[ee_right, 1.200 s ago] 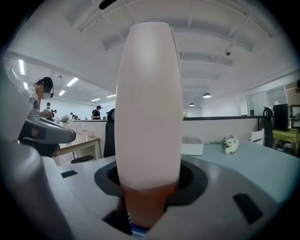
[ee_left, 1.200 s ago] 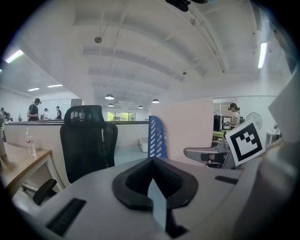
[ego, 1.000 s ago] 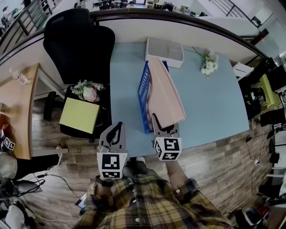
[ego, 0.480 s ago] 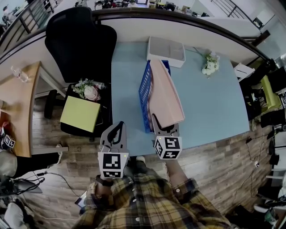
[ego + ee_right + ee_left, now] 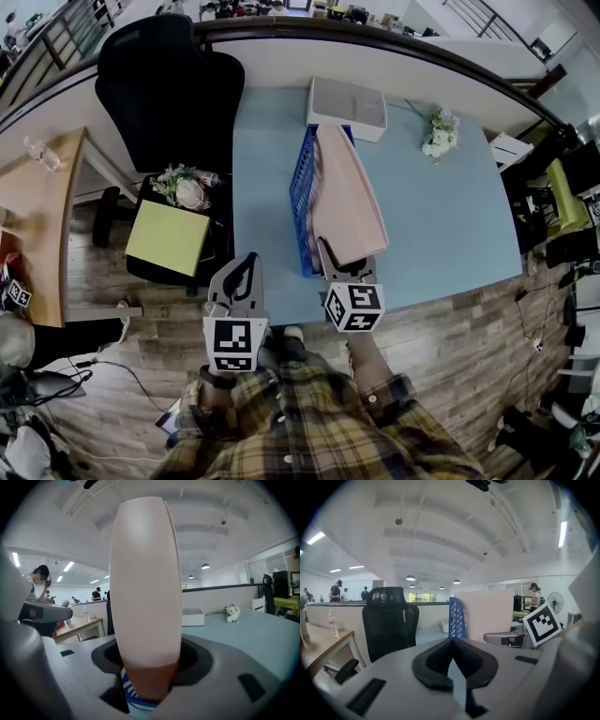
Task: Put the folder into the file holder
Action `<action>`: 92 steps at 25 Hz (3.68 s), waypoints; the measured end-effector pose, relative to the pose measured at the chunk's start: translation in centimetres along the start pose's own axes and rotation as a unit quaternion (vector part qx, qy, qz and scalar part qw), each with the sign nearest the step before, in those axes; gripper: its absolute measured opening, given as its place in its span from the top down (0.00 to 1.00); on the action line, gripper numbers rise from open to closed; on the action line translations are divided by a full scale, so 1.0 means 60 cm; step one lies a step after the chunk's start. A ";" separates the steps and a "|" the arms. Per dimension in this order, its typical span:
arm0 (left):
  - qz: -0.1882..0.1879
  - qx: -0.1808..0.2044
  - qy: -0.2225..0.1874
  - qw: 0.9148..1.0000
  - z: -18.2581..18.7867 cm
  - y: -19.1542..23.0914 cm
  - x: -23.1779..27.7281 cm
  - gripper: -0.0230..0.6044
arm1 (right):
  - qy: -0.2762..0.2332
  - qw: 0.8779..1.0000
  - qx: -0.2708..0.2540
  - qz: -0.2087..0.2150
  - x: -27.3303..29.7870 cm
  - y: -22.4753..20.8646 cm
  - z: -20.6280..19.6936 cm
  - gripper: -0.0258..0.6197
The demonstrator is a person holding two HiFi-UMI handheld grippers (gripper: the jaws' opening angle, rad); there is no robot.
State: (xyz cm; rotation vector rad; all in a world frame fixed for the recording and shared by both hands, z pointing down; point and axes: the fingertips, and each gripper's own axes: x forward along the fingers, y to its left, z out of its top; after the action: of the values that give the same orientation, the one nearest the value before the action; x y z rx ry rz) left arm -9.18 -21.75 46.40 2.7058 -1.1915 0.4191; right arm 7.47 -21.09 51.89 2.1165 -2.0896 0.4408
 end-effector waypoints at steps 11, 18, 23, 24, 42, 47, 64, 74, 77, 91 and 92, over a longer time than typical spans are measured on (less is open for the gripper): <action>0.006 0.004 -0.010 1.000 0.007 -0.015 -0.014 0.98 | -0.006 1.000 0.012 0.009 -0.020 -0.004 0.007 0.58; 0.008 0.007 -0.020 1.000 0.015 -0.034 -0.031 0.98 | -0.018 1.000 0.014 0.015 -0.049 -0.006 0.020 0.58; 0.008 0.010 -0.024 1.000 0.019 -0.049 -0.046 0.98 | -0.021 0.999 0.018 0.019 -0.074 -0.005 0.028 0.58; 0.007 0.010 -0.024 1.000 0.019 -0.053 -0.048 0.98 | -0.021 0.999 0.018 0.020 -0.079 -0.006 0.028 0.58; -0.009 0.020 -0.006 1.000 -0.002 -0.104 -0.078 0.98 | -0.001 0.998 0.014 0.062 -0.194 -0.008 0.003 0.59; -0.010 0.018 -0.004 1.000 -0.004 -0.103 -0.078 0.98 | 0.001 0.997 0.012 0.074 -0.219 -0.017 0.011 0.59; -0.022 0.009 0.019 1.000 -0.036 -0.101 -0.080 0.98 | -0.002 0.995 0.051 0.088 -0.256 -0.026 0.009 0.80; -0.018 0.007 0.021 1.000 -0.041 -0.090 -0.084 0.98 | -0.001 0.994 0.063 0.088 -0.255 -0.023 0.003 0.94; -0.018 0.006 0.021 1.000 -0.041 -0.089 -0.084 0.98 | 0.000 0.994 0.066 0.088 -0.254 -0.022 0.004 0.96; -0.022 0.006 0.024 0.999 -0.043 -0.086 -0.080 0.98 | 0.006 0.995 0.061 0.085 -0.248 -0.023 0.003 0.96; -0.022 0.006 0.024 0.999 -0.044 -0.086 -0.079 0.98 | 0.007 0.995 0.061 0.084 -0.248 -0.023 0.002 0.96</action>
State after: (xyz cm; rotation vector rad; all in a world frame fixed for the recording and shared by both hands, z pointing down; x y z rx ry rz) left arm -8.94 -14.30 47.24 2.7097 -1.1197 0.4843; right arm 8.94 -6.90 47.48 1.9987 -2.2987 0.6162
